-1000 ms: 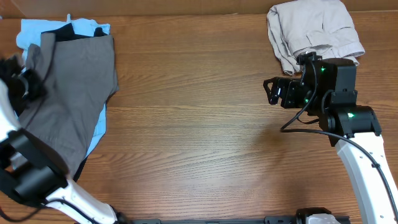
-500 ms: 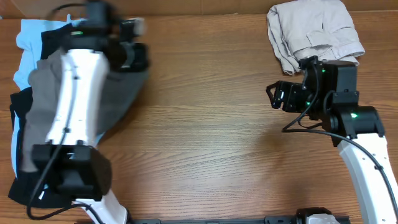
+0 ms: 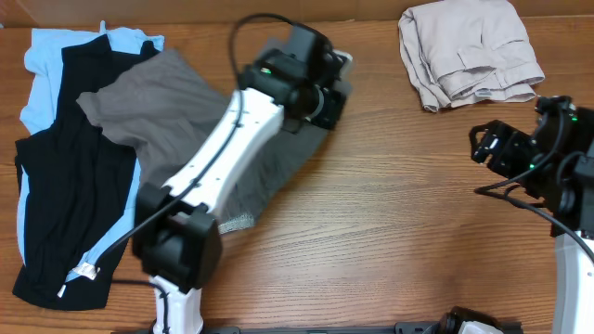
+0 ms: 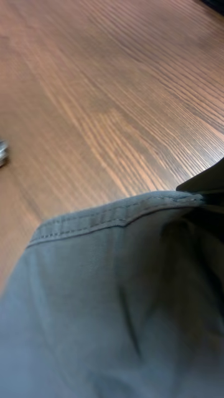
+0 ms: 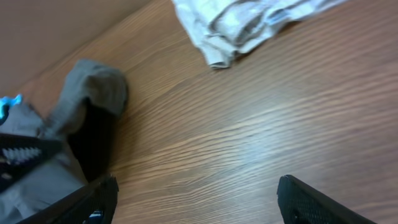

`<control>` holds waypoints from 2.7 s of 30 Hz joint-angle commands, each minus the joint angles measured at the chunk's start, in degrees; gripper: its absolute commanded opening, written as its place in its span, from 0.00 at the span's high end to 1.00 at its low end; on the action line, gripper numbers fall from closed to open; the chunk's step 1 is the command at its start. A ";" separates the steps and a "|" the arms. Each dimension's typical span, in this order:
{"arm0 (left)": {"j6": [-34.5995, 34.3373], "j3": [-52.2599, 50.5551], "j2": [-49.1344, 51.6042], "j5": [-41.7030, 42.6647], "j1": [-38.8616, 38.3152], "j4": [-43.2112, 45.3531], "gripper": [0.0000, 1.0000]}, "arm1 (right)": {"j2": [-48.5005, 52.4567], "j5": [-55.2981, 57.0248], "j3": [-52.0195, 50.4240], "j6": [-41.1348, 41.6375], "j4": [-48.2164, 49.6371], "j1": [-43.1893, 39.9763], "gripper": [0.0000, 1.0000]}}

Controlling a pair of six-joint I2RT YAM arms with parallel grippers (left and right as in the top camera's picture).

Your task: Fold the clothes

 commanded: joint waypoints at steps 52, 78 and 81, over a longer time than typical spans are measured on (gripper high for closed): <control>-2.89 44.89 4.76 -15.54 24.41 -35.12 0.00 | 17.90 9.01 1.62 9.25 8.17 34.10 0.09; -2.89 44.87 11.19 -15.54 24.41 -36.81 0.00 | 38.82 16.04 2.64 1.42 25.07 52.37 0.10; -2.89 44.87 11.56 -15.50 24.41 -36.81 0.00 | 40.39 17.84 3.17 0.52 23.91 53.86 0.09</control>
